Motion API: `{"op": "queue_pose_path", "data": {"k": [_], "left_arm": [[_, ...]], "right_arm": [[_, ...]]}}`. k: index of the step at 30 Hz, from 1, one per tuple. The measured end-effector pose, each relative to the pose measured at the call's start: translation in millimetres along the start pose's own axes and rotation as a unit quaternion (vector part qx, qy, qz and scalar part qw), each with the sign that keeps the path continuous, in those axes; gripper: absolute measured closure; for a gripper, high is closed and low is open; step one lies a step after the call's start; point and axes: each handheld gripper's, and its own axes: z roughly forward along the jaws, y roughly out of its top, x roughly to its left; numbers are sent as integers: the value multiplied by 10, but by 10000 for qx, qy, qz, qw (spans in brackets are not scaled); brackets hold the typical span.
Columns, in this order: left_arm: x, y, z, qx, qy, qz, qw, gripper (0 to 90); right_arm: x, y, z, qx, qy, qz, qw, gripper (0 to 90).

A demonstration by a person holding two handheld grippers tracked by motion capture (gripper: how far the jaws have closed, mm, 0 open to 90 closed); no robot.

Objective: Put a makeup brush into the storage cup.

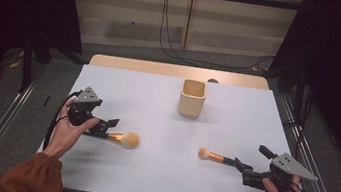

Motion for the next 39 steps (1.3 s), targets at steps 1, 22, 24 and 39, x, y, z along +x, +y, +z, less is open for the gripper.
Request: {"op": "queue_pose_path", "data": {"k": [1,22,24,39], "left_arm": [[3,8,5,44,-1,3,10000,33],[9,71,133,1220,-306,533,9906,64],[4,52,167,1349,-389,515,9888,68],[-10,-38,327,2493,-653,1077,9602,85]], "right_arm": [[0,0,1,2,3,-3,10000,0],[3,0,6,24,8,-47,10000,0],[2,-1,5,26,20,-55,10000,0],[12,-4,24,97,88,-111,9999,0]]}}
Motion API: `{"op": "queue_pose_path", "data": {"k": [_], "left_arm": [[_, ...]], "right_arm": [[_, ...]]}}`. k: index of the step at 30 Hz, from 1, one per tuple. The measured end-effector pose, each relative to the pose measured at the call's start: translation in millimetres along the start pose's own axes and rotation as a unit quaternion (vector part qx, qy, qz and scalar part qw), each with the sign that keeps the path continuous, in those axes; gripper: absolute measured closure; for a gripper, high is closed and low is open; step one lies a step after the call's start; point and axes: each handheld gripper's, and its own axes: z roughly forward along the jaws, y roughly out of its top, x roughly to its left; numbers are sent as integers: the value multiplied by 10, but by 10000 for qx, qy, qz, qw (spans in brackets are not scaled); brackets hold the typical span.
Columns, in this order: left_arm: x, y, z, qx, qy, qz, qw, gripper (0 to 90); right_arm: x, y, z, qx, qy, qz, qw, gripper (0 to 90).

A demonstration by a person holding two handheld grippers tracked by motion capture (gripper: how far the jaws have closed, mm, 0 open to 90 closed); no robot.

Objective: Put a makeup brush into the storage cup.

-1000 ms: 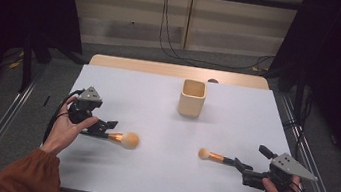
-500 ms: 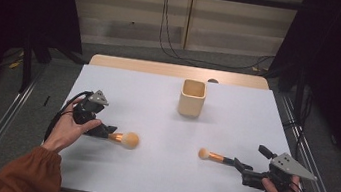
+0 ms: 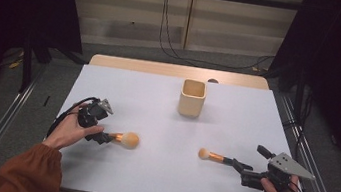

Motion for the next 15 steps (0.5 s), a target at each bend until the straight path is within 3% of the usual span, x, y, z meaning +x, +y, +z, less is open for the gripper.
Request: {"op": "queue_pose_path", "data": {"k": [2,10,15], "left_arm": [[-16,9,5,27,106,115,9999,111],[27,26,91,336,-208,195,9990,92],[21,36,152,340,-299,212,9987,86]], "right_arm": [[0,1,-1,-1,-5,12,10000,0],[9,2,8,-9,15,14,10000,0],[7,-2,14,34,38,4,10000,0]]}}
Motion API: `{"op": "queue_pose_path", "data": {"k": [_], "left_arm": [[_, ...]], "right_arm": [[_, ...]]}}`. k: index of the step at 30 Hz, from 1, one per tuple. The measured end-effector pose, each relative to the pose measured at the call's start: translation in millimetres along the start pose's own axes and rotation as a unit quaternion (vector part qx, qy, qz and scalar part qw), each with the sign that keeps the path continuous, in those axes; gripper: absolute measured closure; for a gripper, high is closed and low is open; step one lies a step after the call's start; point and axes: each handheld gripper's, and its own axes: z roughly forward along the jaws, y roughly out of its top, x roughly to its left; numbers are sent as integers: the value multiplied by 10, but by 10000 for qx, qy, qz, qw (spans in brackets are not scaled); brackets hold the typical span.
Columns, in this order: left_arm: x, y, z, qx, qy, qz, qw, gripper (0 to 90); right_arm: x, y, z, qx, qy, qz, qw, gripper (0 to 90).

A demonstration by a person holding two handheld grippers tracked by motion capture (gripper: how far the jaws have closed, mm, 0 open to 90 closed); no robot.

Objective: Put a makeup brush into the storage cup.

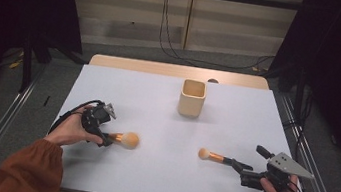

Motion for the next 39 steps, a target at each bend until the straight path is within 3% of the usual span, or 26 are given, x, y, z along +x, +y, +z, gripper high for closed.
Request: {"op": "queue_pose_path", "data": {"k": [4,9,15,16,17,19,24,25,27,29,34,36,39], "left_arm": [[20,9,20,95,-118,9,9999,85],[11,2,-11,107,-173,-25,9998,201],[-32,125,-22,547,-224,128,9982,358],[-50,137,-12,531,-226,51,9983,375],[-35,155,-20,671,-259,185,9972,387],[-48,178,-14,735,-262,233,9967,409],[-63,189,-27,761,-355,397,9957,499],[-69,183,-27,709,-369,318,9963,524],[-49,183,-41,787,-386,398,9954,609],[-34,181,-41,803,-463,403,9949,631],[-63,223,-32,973,-424,412,9935,679],[-59,230,-40,1052,-478,496,9921,738],[-59,231,-43,1059,-480,488,9920,745]], "right_arm": [[3,-1,1,15,7,-15,10000,0],[4,-4,4,35,11,-15,10000,1],[9,-5,8,50,22,-39,10000,1],[10,-5,8,57,20,-34,10000,1],[9,-6,7,59,16,-30,10000,1],[10,-7,7,62,18,-12,10000,1],[11,-9,7,73,44,-34,10000,2],[11,-6,3,45,32,-13,10000,2],[4,-6,-3,19,1,5,10000,1],[2,-10,-3,50,0,7,10000,1],[5,-13,-8,71,6,-31,10000,2],[5,-13,-12,74,-1,-23,10000,2],[7,-15,-11,74,-3,-15,10000,2]]}}
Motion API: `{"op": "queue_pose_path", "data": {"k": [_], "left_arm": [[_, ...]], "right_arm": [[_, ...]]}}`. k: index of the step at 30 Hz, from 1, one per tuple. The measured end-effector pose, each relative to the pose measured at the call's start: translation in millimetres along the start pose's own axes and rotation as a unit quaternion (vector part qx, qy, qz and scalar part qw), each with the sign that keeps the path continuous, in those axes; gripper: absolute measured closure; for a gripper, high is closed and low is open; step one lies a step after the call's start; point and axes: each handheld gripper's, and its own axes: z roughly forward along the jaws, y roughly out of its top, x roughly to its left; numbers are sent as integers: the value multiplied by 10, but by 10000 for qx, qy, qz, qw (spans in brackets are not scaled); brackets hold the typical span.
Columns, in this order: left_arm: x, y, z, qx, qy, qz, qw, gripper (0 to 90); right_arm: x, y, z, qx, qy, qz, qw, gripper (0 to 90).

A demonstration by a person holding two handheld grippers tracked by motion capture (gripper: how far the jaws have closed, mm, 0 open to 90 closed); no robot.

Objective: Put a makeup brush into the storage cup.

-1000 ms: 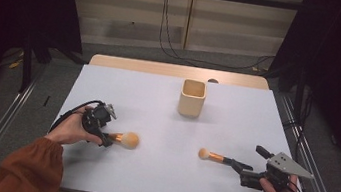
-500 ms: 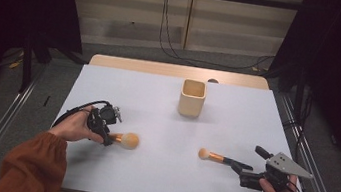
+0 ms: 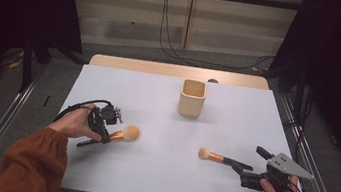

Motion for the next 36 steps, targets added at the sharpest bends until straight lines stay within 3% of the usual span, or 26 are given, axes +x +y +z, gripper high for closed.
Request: {"op": "queue_pose_path", "data": {"k": [7,8,16,20,23,28,32,36], "left_arm": [[11,-23,-13,-95,-38,-184,9998,746],[7,-26,-11,-144,-58,-305,9994,747],[32,-81,-25,-347,-145,-594,9975,747],[38,-108,-31,-446,-280,-690,9962,747],[38,-116,-36,-532,-251,-701,9958,747],[54,-148,-95,-853,-237,-864,9923,747],[70,-193,-174,-1230,-212,-1036,9868,747],[88,-246,-232,-1612,-246,-1249,9787,747]], "right_arm": [[-3,0,6,10,-2,-18,10000,2],[-2,1,8,14,2,-16,10000,1],[-2,0,12,21,3,-18,10000,1],[-2,1,14,24,1,-6,10000,2],[0,1,15,25,9,-1,10000,2],[1,2,19,27,12,3,10000,2],[1,2,19,27,10,6,10000,2],[0,2,18,17,9,-16,10000,1]]}}
